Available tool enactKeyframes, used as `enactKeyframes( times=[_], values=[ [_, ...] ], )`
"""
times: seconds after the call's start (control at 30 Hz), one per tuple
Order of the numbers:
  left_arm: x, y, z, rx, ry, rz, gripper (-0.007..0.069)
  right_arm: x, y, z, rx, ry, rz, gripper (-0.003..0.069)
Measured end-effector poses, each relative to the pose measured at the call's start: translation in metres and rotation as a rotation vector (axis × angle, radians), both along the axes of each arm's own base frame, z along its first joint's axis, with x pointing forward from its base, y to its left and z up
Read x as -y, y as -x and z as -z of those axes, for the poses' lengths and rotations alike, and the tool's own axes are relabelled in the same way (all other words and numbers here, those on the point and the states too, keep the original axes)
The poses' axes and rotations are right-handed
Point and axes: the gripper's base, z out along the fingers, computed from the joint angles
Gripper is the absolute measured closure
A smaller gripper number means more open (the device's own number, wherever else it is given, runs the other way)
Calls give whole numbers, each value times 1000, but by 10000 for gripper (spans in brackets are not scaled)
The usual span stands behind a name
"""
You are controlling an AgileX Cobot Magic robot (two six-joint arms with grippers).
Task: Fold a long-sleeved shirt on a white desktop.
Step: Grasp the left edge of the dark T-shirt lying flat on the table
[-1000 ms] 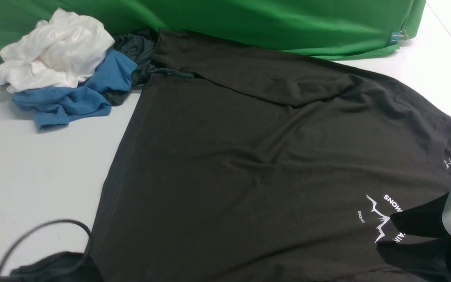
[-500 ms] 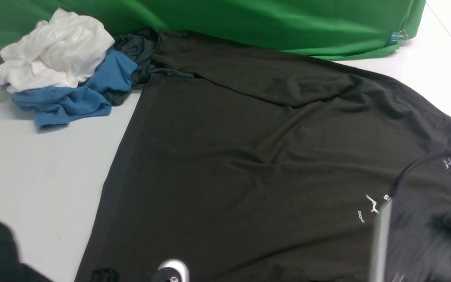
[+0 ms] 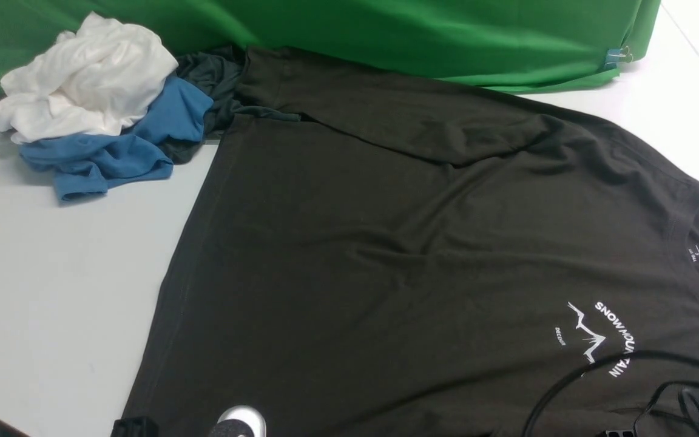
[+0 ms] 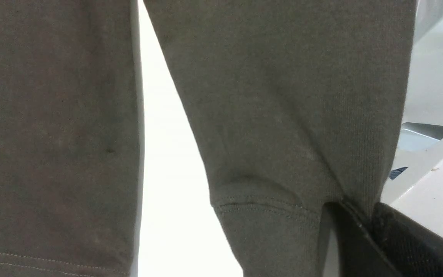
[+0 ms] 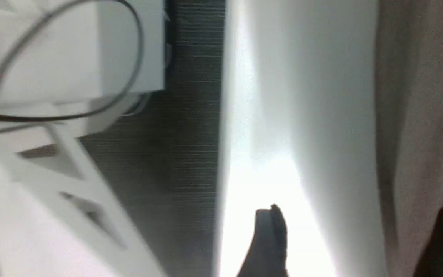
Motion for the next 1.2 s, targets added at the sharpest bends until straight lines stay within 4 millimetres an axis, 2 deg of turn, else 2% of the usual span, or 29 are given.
enactKeyframes(
  times=[0.23, 0.3, 0.4, 0.43, 0.5, 0.57, 0.6, 0.7, 0.83, 0.97, 1.07, 1.2],
  values=[
    [0, 0, 0, 0, 2, 0, 585, 1, -1, 15, 62, -78, -33, 128],
    [0, 0, 0, -2, 4, -1, 585, 1, -2, 16, 78, -87, -49, 162],
    [1, 0, 0, -6, 7, -2, 585, -1, -5, 20, 101, -73, -83, 284],
    [1, 1, 0, -7, 7, -3, 585, -1, -5, 21, 100, -66, -85, 300],
    [1, 1, 0, -8, 8, -3, 585, -3, -6, 28, 88, -39, -92, 405],
    [1, 1, 0, -9, 9, -3, 585, -4, -7, 33, 76, -13, -93, 473],
    [1, 1, 0, -12, 11, -4, 585, -4, -7, 33, 65, 6, -83, 538],
    [1, 1, -2, -18, 13, -7, 585, -6, -7, 25, 37, 29, -35, 614],
    [3, 1, -13, -32, 11, -34, 585, -9, -5, 8, -4, 29, 30, 623],
    [12, 0, -40, -32, 103, -52, 585, -4, 0, -16, -39, 9, 95, 624],
    [15, 0, -48, -30, 136, -51, 585, 2, 3, -20, -52, 32, 115, 624],
    [16, 1, -49, -42, 145, -50, 585, 8, 6, -22, -66, 68, 131, 624]
  ],
)
